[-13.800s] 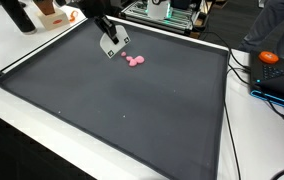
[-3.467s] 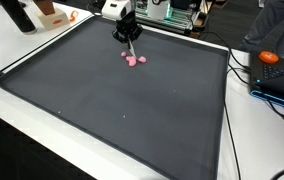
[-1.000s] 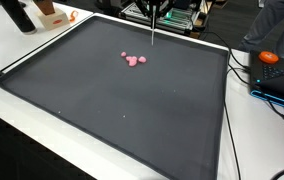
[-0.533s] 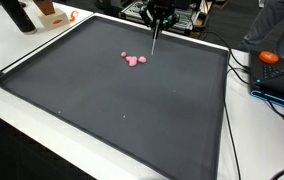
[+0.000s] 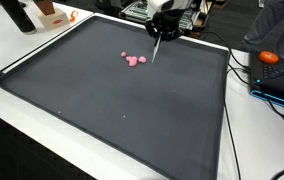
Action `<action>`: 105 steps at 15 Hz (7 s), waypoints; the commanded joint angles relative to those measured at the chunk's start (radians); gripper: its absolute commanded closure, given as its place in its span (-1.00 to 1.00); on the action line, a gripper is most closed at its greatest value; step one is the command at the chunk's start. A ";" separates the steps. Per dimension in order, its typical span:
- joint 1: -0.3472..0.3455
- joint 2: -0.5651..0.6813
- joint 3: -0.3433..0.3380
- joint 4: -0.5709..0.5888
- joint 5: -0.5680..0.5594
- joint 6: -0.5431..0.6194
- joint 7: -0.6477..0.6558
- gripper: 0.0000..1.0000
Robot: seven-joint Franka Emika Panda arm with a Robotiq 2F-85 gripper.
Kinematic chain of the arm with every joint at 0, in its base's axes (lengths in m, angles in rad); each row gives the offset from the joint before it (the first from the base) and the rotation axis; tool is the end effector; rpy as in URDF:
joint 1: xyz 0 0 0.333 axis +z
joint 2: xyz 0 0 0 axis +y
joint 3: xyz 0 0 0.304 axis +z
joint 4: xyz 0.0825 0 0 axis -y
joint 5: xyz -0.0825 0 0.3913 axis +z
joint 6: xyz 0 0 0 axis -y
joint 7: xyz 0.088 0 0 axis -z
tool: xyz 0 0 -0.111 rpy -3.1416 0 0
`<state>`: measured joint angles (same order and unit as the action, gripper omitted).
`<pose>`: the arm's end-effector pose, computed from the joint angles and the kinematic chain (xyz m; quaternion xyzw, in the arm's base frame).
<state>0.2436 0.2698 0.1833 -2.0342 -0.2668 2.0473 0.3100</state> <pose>0.5210 0.2191 0.2770 0.9798 0.1327 -0.0842 0.1239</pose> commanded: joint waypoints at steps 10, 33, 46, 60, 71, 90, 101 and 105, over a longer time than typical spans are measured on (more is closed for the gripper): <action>0.086 0.164 -0.039 0.160 -0.121 -0.170 0.040 0.98; 0.081 0.265 -0.074 0.298 -0.094 -0.248 0.003 0.98; -0.060 0.211 -0.105 0.294 0.091 -0.150 -0.063 0.98; -0.303 0.072 -0.144 0.074 0.487 0.026 -0.304 0.98; -0.412 -0.016 -0.172 -0.123 0.762 0.084 -0.598 0.98; -0.412 -0.053 -0.210 -0.246 0.812 0.225 -0.628 0.98; -0.335 -0.096 -0.198 -0.293 0.646 0.323 -0.547 0.98; -0.293 -0.134 -0.194 -0.318 0.518 0.339 -0.476 0.98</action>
<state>-0.0807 0.1924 -0.0125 -2.2968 0.3412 2.3555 -0.2300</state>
